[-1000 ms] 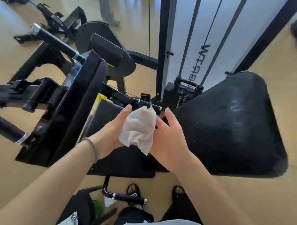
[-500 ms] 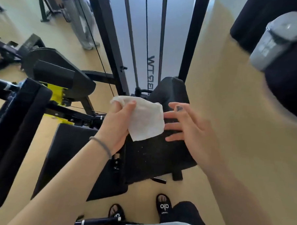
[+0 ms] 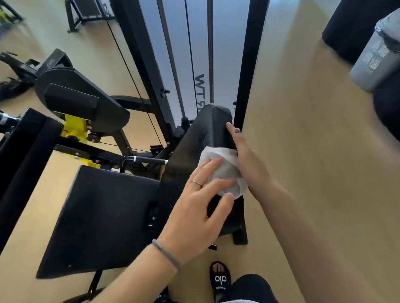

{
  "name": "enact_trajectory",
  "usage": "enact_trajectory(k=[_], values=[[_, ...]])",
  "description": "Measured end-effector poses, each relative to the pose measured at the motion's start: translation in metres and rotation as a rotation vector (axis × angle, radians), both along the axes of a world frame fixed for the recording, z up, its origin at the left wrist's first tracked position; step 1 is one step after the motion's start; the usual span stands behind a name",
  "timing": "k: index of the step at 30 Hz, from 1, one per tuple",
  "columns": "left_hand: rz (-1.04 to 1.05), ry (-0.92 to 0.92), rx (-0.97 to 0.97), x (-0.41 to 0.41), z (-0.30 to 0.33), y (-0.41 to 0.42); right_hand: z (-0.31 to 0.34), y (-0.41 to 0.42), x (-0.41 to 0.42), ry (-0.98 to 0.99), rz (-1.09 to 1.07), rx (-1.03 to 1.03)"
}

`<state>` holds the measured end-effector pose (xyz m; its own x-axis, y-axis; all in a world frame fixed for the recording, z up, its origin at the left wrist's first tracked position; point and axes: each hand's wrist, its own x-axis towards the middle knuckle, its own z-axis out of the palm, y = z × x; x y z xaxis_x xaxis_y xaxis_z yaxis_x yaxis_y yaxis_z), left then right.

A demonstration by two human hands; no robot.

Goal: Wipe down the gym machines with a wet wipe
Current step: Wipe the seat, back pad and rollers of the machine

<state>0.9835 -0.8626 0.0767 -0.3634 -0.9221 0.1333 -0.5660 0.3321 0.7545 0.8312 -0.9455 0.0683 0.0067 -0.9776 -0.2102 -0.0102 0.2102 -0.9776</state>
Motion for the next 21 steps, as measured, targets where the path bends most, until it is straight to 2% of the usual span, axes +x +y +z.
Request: enact_trajectory(k=[2, 5, 6, 8, 10, 11, 15, 19, 21], values=[[0.050, 0.020, -0.033, -0.006, 0.000, 0.011, -0.004, -0.009, 0.000, 0.081, 0.018, -0.033], [0.155, -0.062, -0.056, -0.020, 0.002, 0.000, -0.007, -0.027, -0.002, 0.219, 0.040, -0.089], [0.201, -0.104, -0.032, -0.024, 0.003, -0.011, -0.008, -0.034, -0.001, 0.265, 0.061, -0.087], [0.263, -0.121, 0.139, -0.034, 0.007, -0.038, -0.006, -0.047, 0.002, 0.317, 0.098, -0.081], [0.250, -0.053, 0.333, -0.041, 0.009, -0.062, -0.004, -0.057, 0.007, 0.313, 0.104, -0.066], [0.247, -0.041, 0.359, -0.044, 0.008, -0.071, -0.003, -0.061, 0.009, 0.302, 0.095, -0.053], [0.214, -0.037, 0.293, -0.036, 0.002, -0.053, -0.004, -0.059, 0.013, 0.317, 0.047, -0.053], [0.140, -0.063, 0.449, -0.020, 0.002, 0.005, -0.003, -0.055, 0.016, 0.356, 0.019, -0.059], [0.152, -0.043, 0.465, -0.022, 0.002, -0.001, -0.002, -0.057, 0.016, 0.364, 0.025, -0.057]])
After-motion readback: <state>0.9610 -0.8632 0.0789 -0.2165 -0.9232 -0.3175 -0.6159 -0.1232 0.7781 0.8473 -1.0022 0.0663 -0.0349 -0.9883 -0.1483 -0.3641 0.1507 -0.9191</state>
